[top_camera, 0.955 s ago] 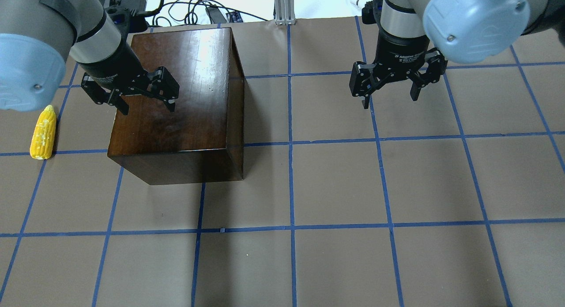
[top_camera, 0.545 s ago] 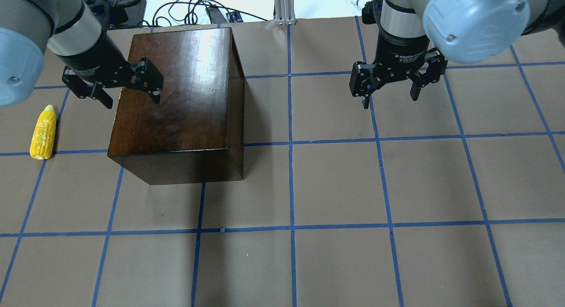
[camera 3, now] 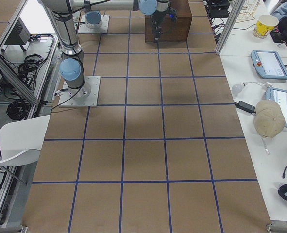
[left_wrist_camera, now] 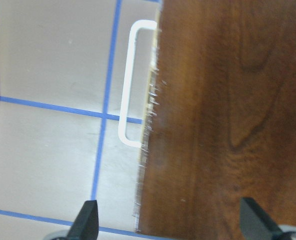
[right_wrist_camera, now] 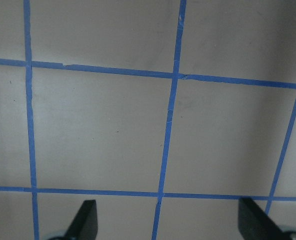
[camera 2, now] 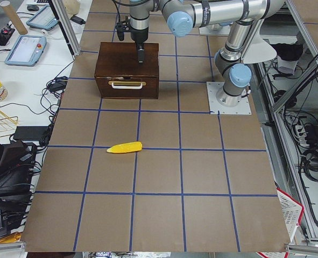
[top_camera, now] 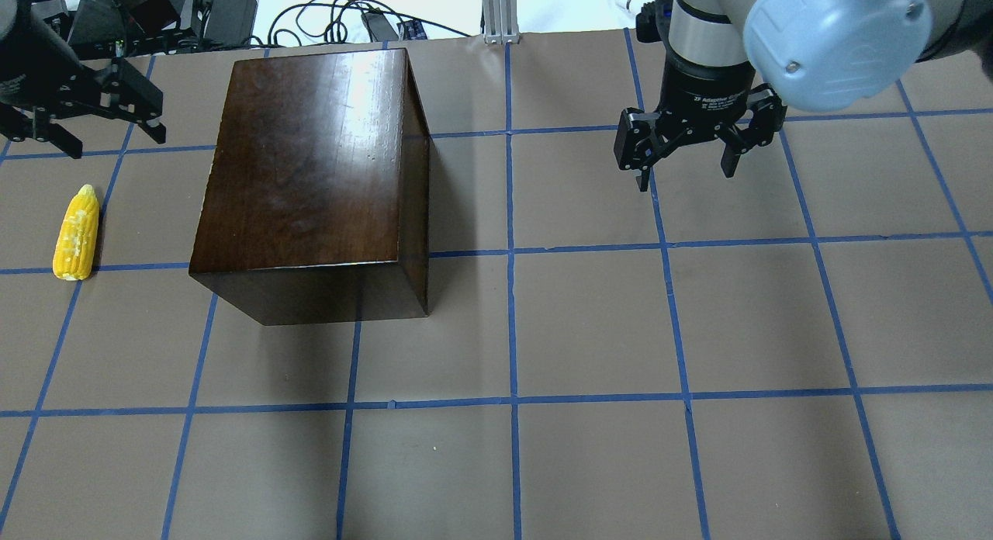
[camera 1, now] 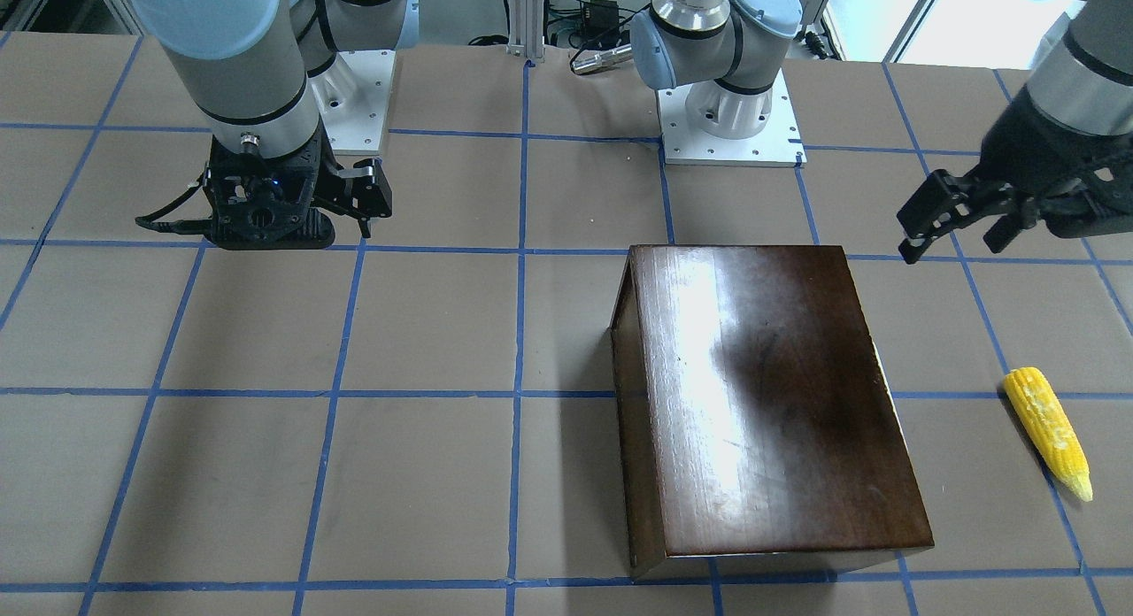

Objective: Open drawer and put corn inside
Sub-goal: 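Move the left gripper off the cabinet toward the white drawer handle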

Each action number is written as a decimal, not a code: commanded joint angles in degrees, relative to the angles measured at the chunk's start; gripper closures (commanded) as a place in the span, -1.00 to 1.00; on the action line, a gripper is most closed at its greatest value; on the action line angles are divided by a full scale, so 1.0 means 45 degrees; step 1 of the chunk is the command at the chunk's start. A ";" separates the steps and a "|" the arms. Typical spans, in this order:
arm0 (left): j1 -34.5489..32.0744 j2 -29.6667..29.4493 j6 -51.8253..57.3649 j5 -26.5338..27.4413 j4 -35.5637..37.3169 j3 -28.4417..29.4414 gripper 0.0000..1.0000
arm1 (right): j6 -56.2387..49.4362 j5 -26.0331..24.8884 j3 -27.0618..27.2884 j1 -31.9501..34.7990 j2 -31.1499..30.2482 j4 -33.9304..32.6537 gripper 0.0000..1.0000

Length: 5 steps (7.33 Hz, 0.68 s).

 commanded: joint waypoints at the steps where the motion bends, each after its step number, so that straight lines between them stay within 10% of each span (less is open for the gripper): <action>1: 0.1565 -0.0664 0.2099 -0.0998 0.0129 -0.0022 -1.00 | 0.0000 0.0000 0.0000 0.0000 0.0000 0.0000 -1.00; 5: 0.2059 -0.2519 0.4521 -0.1631 0.0440 -0.0101 -1.00 | 0.0000 0.0000 0.0000 0.0000 0.0000 0.0000 -1.00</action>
